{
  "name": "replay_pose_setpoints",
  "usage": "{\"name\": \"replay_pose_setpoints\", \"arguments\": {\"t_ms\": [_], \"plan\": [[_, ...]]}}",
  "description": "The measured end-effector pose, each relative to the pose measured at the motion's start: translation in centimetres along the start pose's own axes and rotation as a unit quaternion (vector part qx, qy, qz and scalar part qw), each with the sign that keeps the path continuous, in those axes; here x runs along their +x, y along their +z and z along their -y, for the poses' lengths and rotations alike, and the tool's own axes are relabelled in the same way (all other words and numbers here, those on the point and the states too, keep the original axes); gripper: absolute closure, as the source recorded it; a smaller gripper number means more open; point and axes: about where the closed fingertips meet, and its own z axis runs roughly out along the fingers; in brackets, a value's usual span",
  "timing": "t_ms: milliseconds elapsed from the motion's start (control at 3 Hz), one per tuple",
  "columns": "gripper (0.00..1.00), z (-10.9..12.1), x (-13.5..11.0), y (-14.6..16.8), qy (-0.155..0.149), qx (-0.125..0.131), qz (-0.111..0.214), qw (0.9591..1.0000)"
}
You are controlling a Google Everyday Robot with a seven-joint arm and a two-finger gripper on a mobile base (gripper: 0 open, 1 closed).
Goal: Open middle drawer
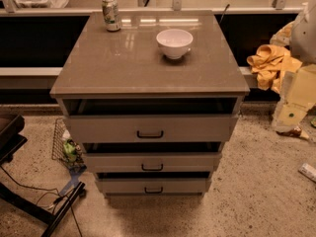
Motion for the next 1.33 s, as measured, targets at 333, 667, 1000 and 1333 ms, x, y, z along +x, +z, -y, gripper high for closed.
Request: {"name": "replay_pose_setpoints", "arguments": {"t_ms": [333, 667, 1000, 1333], "plan": [[0.00, 0.1, -0.2, 0.2, -0.001, 0.005, 0.000, 1.0000], [0.00, 0.0, -0.5, 2.3, -0.002, 0.023, 0.007, 0.9997], [0.00, -1.4, -0.3, 7.3, -0.018, 0.032, 0.019, 0.9991], [0.00, -3.6, 1.3, 14.4, -0.044, 0.023, 0.012, 0.9987]]}}
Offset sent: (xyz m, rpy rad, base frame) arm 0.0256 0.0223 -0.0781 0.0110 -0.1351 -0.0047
